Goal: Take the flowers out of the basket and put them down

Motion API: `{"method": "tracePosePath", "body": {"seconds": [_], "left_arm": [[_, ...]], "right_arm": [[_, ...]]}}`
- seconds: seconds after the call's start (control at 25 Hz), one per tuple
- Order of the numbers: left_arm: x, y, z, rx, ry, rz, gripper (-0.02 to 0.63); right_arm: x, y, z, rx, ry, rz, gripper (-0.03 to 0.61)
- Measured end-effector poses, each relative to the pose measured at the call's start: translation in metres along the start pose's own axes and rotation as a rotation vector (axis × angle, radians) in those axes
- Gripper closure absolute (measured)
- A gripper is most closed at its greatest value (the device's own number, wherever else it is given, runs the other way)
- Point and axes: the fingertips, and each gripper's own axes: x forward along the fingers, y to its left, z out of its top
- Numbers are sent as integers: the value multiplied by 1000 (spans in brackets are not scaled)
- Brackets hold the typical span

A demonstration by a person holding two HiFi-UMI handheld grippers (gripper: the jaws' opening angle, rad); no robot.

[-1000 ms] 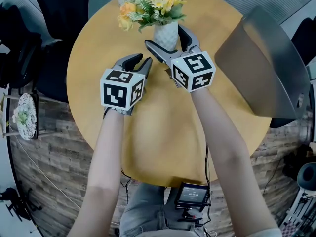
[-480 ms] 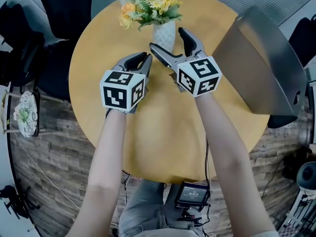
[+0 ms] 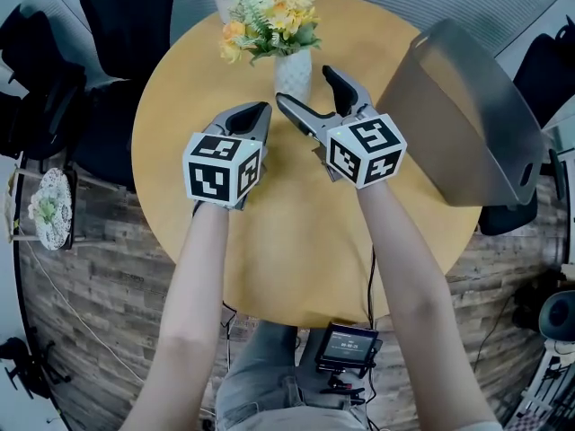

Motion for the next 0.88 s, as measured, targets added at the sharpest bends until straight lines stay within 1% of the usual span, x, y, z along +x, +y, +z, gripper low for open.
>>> {"method": "tracePosePath", "body": {"seconds": [0.08, 0.12, 0.2, 0.24, 0.32, 0.44, 0.6, 0.72, 0.88], "left_arm": [[-4, -2, 4, 8, -7, 0, 607], [-5, -3, 6, 14, -8, 0, 609], [-8, -5, 10, 31, -7, 0, 609], [-10, -6, 12, 37, -8, -1, 609], [-13, -8, 17, 44, -15, -2, 608], [-18, -12, 25, 50, -35, -3, 609], [-24, -18, 33, 53, -50, -2, 609], [-28, -23, 38, 69, -54, -6, 609], [-33, -28, 49, 89, -76, -11, 609]], "right_arm": [[-3, 4, 5, -9, 2, 3, 151], [-5, 6, 7, -12, 1, -1, 167], [-9, 7, 13, -15, -4, -15, 239], [-12, 7, 15, -15, -7, -19, 265], [-15, 9, 20, -21, -10, -19, 305], [-22, 14, 26, -37, -11, -10, 388], [-31, 18, 33, -52, -4, -1, 471], [-37, 20, 37, -53, 4, 5, 516], [-43, 23, 45, -77, 11, 18, 552]]}}
